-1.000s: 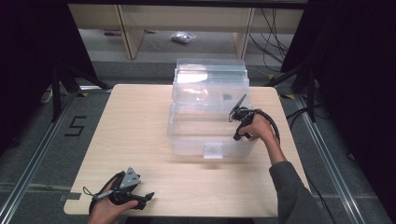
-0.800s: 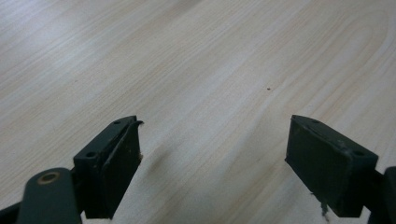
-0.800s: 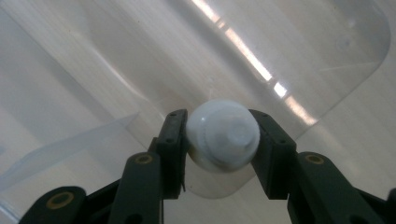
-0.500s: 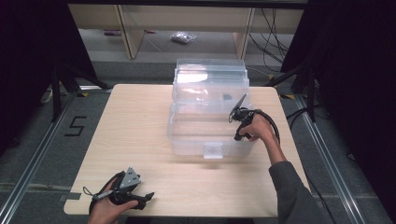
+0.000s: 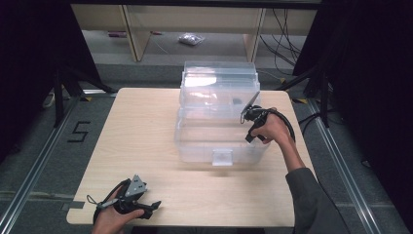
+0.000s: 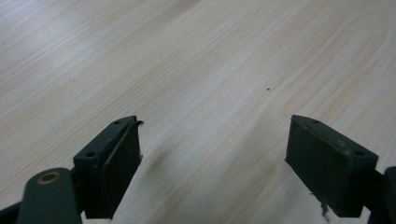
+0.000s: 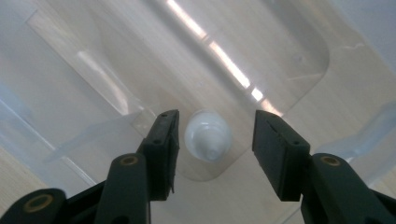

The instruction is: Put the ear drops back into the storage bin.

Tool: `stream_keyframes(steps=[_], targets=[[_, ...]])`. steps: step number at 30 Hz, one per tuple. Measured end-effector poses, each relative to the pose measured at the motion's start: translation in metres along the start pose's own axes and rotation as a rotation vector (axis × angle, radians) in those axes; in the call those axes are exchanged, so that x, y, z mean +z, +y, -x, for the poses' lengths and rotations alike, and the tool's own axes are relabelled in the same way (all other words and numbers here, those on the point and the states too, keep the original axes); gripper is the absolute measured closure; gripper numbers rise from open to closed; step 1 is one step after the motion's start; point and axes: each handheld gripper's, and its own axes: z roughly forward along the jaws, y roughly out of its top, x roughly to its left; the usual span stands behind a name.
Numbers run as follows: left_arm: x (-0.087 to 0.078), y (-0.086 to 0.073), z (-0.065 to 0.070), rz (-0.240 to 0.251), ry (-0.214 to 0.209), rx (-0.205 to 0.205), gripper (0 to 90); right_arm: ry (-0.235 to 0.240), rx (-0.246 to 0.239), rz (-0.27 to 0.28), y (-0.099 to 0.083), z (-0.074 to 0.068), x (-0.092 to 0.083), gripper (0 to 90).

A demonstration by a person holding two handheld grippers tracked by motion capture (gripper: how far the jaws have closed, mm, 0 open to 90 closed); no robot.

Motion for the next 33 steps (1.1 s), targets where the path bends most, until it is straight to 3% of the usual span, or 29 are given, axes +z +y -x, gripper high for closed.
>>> stream_keyframes(steps=[4,5,11,13,15,16,18,21,22,23,27,28,30,31,33], targets=[[0.0,0.0,0.0,0.0,-0.001,-0.005,17.3,-0.003,-0.042,0.047,0.001,0.001,-0.005,47.8],[0.0,0.0,0.0,0.001,-0.002,-0.012,17.3,-0.003,-0.023,0.055,0.001,-0.001,-0.006,46.9],[0.001,0.0,0.001,0.017,0.008,-0.023,17.3,-0.004,-0.013,0.107,0.0,-0.002,-0.016,39.0],[0.0,0.0,0.0,0.001,0.006,-0.003,17.3,-0.006,-0.007,0.157,-0.003,-0.003,-0.023,34.6],[0.001,0.0,0.001,0.018,0.006,-0.026,17.3,-0.002,0.0,0.17,-0.004,-0.004,-0.025,33.6],[0.0,0.0,-0.001,-0.006,0.002,0.001,17.3,0.007,0.005,0.189,-0.006,-0.005,-0.027,32.7],[0.001,0.0,0.0,0.015,0.008,-0.021,17.3,0.015,0.023,0.204,-0.009,-0.008,-0.03,30.9],[0.0,0.0,0.0,0.004,0.001,-0.012,17.3,0.012,0.006,0.241,-0.014,-0.01,-0.034,27.7],[0.0,0.0,-0.001,-0.002,0.002,-0.005,17.3,0.02,0.034,0.245,-0.016,-0.013,-0.036,26.4],[0.001,-0.001,0.0,0.009,0.007,-0.019,17.3,0.017,0.032,0.279,-0.018,-0.014,-0.038,24.0],[0.002,-0.001,0.0,0.009,0.003,-0.036,17.3,0.04,0.033,0.332,-0.023,-0.018,-0.04,24.5],[0.001,-0.001,-0.002,-0.001,0.004,-0.011,17.3,0.041,0.036,0.34,-0.024,-0.02,-0.041,23.8],[0.0,-0.001,-0.002,-0.003,0.007,-0.007,17.3,0.044,0.026,0.354,-0.027,-0.022,-0.042,22.9],[0.002,-0.001,0.0,0.023,0.011,-0.036,17.3,0.044,0.025,0.38,-0.03,-0.024,-0.043,21.9],[0.001,-0.001,0.0,0.024,0.013,-0.035,17.3,0.051,0.038,0.383,-0.031,-0.026,-0.044,22.1]])
